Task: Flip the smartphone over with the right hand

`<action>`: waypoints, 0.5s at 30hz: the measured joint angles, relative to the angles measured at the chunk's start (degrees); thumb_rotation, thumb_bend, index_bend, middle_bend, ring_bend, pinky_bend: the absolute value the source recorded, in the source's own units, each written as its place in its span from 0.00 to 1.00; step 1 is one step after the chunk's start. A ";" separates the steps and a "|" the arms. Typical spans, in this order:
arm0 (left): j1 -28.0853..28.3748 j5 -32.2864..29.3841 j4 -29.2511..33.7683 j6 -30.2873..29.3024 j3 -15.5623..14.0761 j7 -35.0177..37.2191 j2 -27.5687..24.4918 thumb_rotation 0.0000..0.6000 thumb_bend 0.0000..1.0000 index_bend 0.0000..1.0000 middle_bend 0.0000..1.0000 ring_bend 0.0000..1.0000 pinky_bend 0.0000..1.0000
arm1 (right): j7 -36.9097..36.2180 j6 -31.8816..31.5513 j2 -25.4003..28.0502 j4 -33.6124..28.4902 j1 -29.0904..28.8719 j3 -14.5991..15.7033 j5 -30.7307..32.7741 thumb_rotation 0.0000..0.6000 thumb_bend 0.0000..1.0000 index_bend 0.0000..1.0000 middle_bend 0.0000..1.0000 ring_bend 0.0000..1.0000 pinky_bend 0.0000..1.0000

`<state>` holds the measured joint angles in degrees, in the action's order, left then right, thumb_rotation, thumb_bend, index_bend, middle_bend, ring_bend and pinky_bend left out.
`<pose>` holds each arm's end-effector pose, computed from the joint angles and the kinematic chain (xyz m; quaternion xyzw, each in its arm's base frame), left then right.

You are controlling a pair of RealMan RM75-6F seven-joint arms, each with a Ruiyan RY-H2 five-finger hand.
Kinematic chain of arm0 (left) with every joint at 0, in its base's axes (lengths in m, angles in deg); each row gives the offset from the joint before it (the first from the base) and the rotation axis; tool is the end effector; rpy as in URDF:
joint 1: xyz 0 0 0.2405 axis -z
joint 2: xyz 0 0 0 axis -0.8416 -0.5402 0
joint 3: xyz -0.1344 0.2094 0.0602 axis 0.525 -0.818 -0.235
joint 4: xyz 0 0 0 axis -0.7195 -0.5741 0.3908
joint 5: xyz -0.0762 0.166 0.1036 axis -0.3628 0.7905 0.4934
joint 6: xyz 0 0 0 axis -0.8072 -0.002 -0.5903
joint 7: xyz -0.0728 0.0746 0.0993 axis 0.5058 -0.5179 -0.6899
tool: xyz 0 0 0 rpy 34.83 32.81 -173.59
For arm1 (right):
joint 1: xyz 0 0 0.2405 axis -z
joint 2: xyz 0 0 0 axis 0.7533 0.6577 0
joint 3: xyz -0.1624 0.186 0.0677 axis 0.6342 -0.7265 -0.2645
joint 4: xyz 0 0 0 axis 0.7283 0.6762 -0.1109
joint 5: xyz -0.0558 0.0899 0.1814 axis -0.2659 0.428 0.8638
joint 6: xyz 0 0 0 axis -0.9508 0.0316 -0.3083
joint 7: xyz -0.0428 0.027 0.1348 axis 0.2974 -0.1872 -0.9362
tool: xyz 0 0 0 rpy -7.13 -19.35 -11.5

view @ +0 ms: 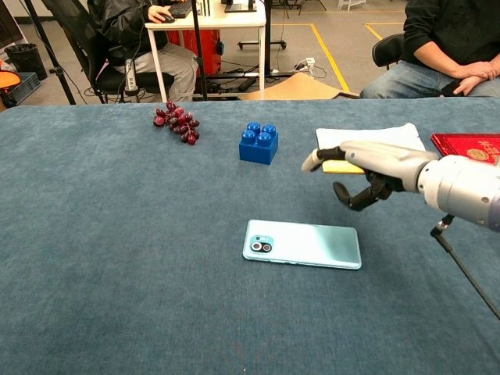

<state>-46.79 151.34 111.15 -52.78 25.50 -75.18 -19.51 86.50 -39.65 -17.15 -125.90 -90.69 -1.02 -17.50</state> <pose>-0.3201 0.2065 0.1761 -0.6107 -0.4498 -0.3541 0.5471 -0.1545 -0.3326 -0.0372 0.7219 -0.4446 0.3973 0.3513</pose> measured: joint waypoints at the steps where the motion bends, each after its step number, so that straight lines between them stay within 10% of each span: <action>1: -0.05 0.14 0.00 -0.12 -0.03 0.16 -0.06 1.00 0.00 0.00 0.00 0.00 0.00 | -0.15 -1.70 0.14 0.01 0.42 0.24 -1.86 1.00 0.62 0.20 0.13 0.00 0.00; 10: -0.66 2.39 0.31 -1.95 -0.54 1.33 -0.58 1.00 0.00 0.00 0.00 0.00 0.00 | -2.32 -17.82 6.77 -2.84 6.35 3.19 -15.74 1.00 0.02 0.08 0.03 0.00 0.00; 15: -1.26 3.77 0.11 -3.70 -0.81 1.82 -0.62 1.00 0.00 0.00 0.00 0.00 0.00 | -1.21 -25.49 14.19 -7.47 11.87 5.59 -19.00 1.00 0.00 0.02 0.00 0.00 0.00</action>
<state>-48.04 155.10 111.26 -56.48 24.68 -73.36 -20.13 85.29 -65.14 -2.96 -133.37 -78.81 4.57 -36.50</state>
